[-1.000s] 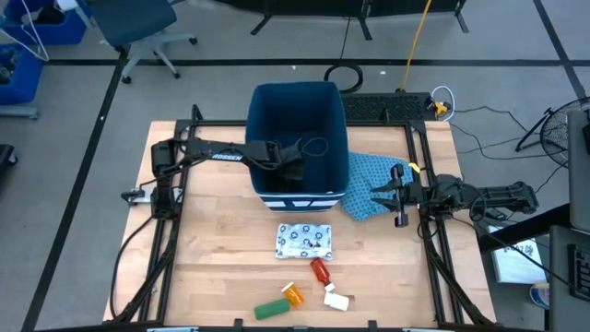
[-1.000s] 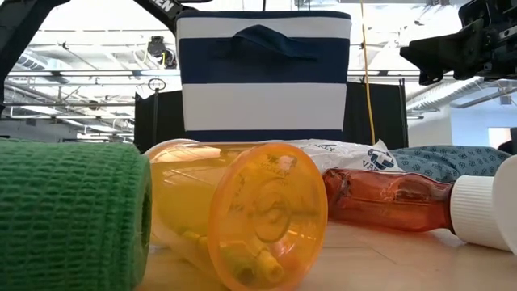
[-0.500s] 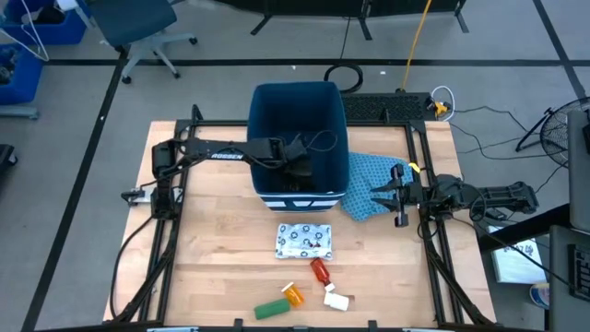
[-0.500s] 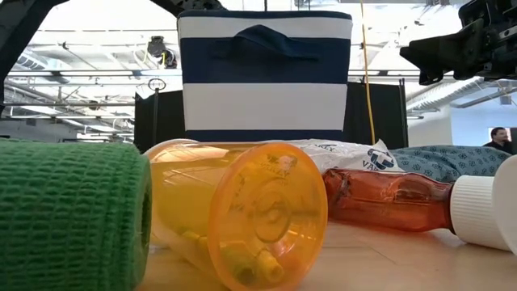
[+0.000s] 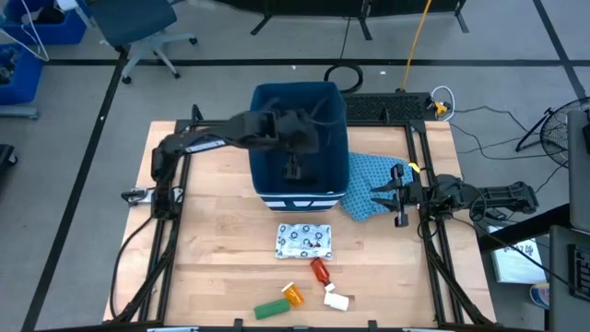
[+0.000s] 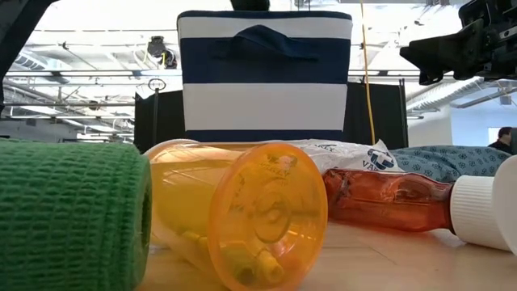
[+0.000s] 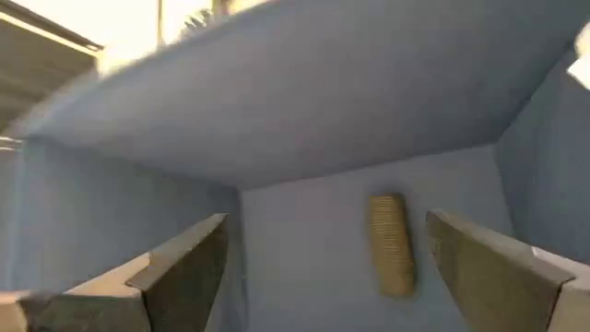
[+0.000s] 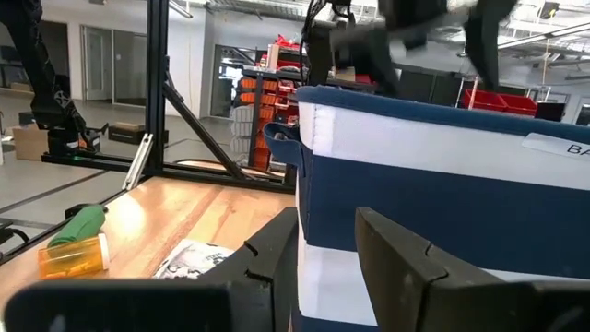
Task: Pick & place medical supplies in basket/bin
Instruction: Put the white medicine bottle into the blue bin
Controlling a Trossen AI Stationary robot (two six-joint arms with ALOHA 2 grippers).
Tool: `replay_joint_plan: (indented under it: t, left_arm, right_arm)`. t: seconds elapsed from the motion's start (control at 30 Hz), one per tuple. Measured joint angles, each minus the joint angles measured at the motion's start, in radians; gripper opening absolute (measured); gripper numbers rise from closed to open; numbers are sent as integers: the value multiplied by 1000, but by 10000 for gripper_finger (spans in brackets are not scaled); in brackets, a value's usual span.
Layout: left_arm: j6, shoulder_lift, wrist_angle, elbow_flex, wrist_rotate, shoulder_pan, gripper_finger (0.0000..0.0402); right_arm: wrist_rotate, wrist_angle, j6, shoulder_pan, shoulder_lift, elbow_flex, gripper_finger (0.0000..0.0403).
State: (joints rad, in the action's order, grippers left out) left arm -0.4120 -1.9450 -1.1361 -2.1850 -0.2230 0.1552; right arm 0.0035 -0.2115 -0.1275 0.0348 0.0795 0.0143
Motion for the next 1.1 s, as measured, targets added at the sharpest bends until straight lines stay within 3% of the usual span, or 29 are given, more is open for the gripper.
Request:
replay_joint_plan:
  t: [0.17, 0.4, 0.63, 0.9, 1.1]
  left_arm:
    - [74, 47, -227, -173, -8, -32, 320]
    - [234, 301, -253, 0, -58, -96, 176]
    - [317, 618, 44, 392, -72, -228, 18]
    - [342, 923, 525, 926, -49, -370, 3]
    - [342, 1124, 877, 1376, -93, -432, 4]
  right_arm:
    - [0, 0, -1, 0, 0, 0, 102]
    - [4, 2, -15, 0, 0, 0, 102]
    - [2, -45, 60, 0, 0, 0, 102]
    - [0, -69, 97, 0, 0, 0, 102]
    - [-2, -69, 97, 0, 0, 0, 102]
